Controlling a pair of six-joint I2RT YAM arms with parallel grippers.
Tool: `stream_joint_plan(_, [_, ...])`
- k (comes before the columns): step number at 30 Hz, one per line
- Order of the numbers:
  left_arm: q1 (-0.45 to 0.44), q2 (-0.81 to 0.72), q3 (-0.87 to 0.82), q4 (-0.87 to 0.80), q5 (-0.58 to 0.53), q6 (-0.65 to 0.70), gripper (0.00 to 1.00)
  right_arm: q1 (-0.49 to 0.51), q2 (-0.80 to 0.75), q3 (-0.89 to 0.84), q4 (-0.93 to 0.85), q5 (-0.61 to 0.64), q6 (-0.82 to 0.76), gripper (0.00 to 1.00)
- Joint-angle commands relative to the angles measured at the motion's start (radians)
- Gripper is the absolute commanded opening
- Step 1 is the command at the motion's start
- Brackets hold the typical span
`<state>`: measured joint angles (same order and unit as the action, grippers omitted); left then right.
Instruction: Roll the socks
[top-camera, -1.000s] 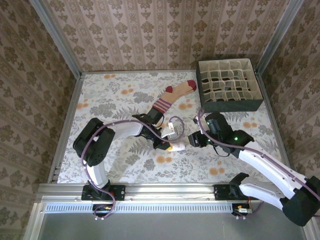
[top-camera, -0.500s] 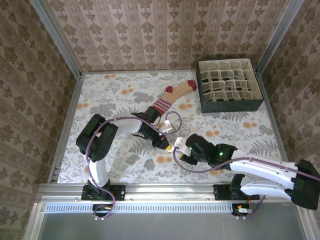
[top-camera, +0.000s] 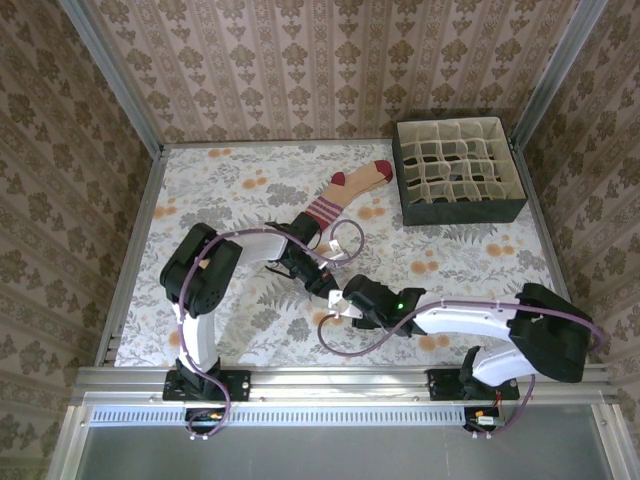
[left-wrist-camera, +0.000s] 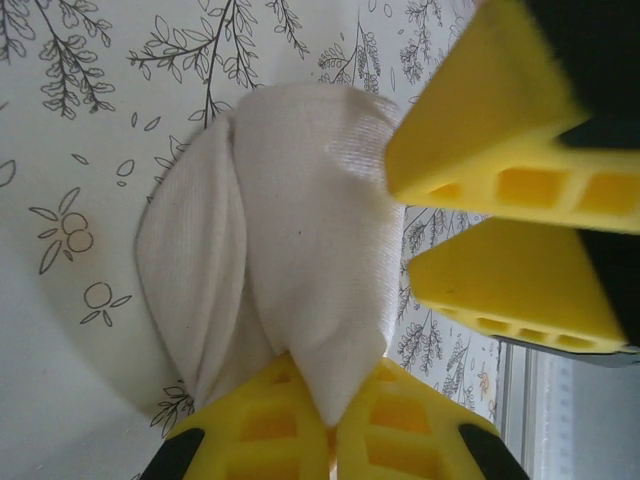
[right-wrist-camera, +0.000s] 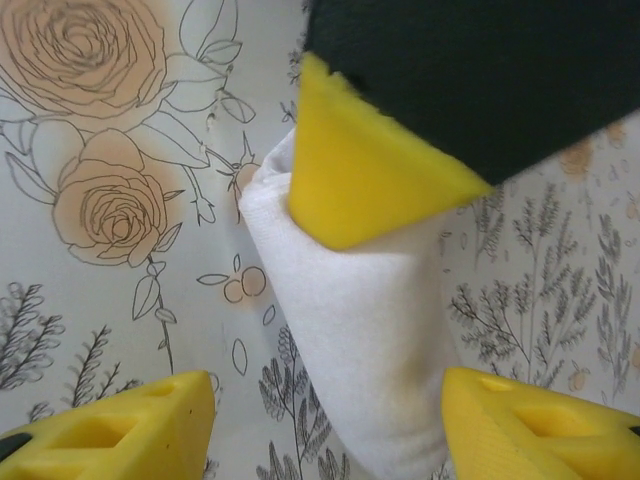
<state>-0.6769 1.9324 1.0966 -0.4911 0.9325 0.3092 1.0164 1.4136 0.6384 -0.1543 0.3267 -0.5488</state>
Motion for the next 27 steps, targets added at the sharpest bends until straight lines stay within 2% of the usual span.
stream_joint_plan(1, [0.004,0.039,0.003,-0.088,-0.006,0.014,0.00,-0.011,0.058,0.036,0.056,0.037,-0.062,0.62])
stream_joint_plan(10, [0.007,0.071,0.031,-0.131,0.044,0.044,0.00,-0.025,0.168,0.061,0.119,0.053,-0.121,0.61])
stream_joint_plan(15, [0.007,0.074,0.034,-0.142,0.064,0.060,0.00,-0.040,0.216,0.066,0.119,0.027,-0.141,0.56])
stream_joint_plan(18, [0.008,0.067,0.029,-0.141,0.071,0.064,0.00,-0.047,0.232,0.070,0.103,0.012,-0.145,0.43])
stream_joint_plan(21, [0.013,0.064,0.026,-0.141,0.082,0.067,0.00,-0.047,0.235,0.070,0.103,0.003,-0.143,0.20])
stream_joint_plan(23, [0.017,0.058,0.023,-0.138,0.087,0.067,0.01,-0.048,0.237,0.069,0.104,0.002,-0.141,0.08])
stream_joint_plan(25, [0.023,0.051,0.018,-0.133,0.092,0.066,0.03,-0.048,0.232,0.067,0.105,0.000,-0.136,0.01])
stream_joint_plan(27, [0.029,0.037,0.012,-0.126,0.089,0.062,0.08,-0.048,0.222,0.066,0.099,-0.006,-0.128,0.00])
